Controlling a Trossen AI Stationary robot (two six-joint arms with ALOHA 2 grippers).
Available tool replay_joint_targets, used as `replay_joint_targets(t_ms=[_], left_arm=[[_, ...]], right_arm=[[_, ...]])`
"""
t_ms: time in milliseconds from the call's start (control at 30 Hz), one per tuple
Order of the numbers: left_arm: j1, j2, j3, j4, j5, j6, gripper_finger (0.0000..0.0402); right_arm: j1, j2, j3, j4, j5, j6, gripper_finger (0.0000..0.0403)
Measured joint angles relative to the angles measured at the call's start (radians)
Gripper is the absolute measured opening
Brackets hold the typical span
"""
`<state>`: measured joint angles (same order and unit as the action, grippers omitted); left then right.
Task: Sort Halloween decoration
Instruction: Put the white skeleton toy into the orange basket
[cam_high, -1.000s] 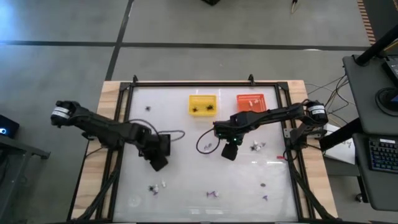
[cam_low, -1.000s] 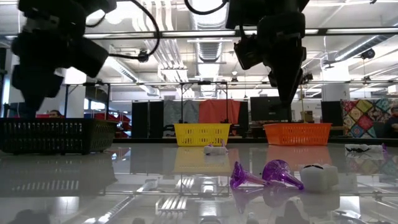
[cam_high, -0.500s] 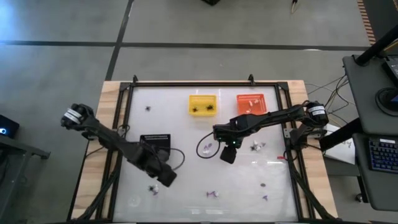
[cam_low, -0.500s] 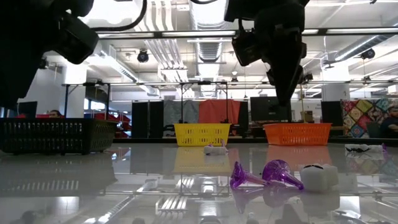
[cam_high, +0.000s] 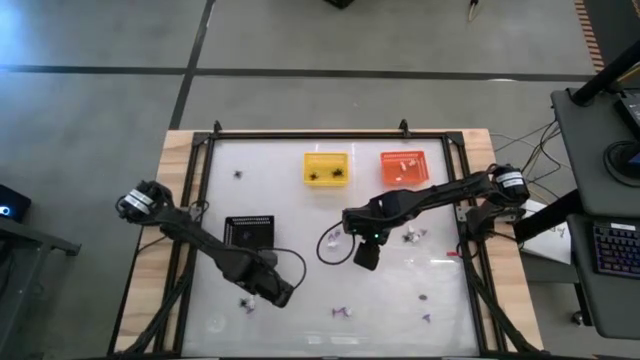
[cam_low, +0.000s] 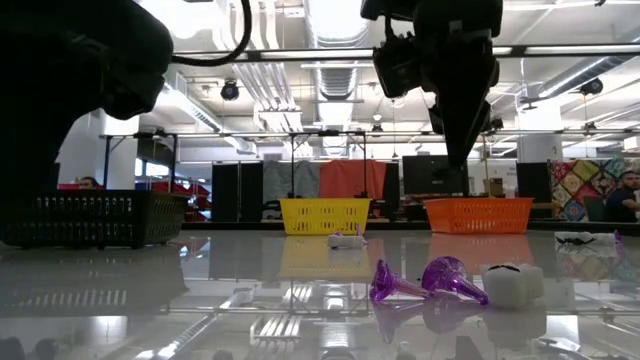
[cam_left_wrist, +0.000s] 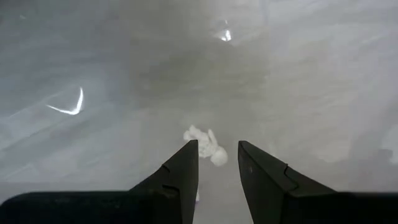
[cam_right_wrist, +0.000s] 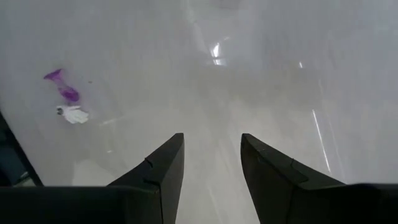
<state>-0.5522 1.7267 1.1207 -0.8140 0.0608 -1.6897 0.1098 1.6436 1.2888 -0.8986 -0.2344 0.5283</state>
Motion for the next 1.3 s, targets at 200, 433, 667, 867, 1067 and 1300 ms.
replay_joint_targets(t_ms=[200, 433, 667, 867, 1067, 1300], left_arm=[[-0.013, -0.001, -0.002, 0.002, 0.002, -0.112, 0.0095], [-0.017, 0.006, -0.023, 0.003, 0.001, -0.162, 0.0095], [-0.021, 0.006, -0.059, 0.044, 0.027, -0.239, 0.0095], [-0.021, 0.006, -0.061, 0.114, 0.01, -0.242, 0.0095], [-0.023, 0.031, -0.063, 0.107, 0.016, -0.261, 0.0095], [-0.029, 0.074, -0.063, 0.113, 0.085, -0.265, 0.0095]], right_arm=[[0.024, 0.0, 0.0, 0.037, 0.0, 0.023, 0.0148], [0.037, 0.0, 0.0, 0.045, 0.0, 0.024, 0.0148], [0.05, 0.0, 0.0, 0.045, 0.0, 0.022, 0.0148], [0.052, 0.0, 0.0, 0.044, 0.0, 0.02, 0.0148], [0.052, 0.0, 0.0, 0.044, 0.0, 0.019, 0.0148], [0.067, 0.0, 0.0, 0.043, 0.0, 0.018, 0.0148]])
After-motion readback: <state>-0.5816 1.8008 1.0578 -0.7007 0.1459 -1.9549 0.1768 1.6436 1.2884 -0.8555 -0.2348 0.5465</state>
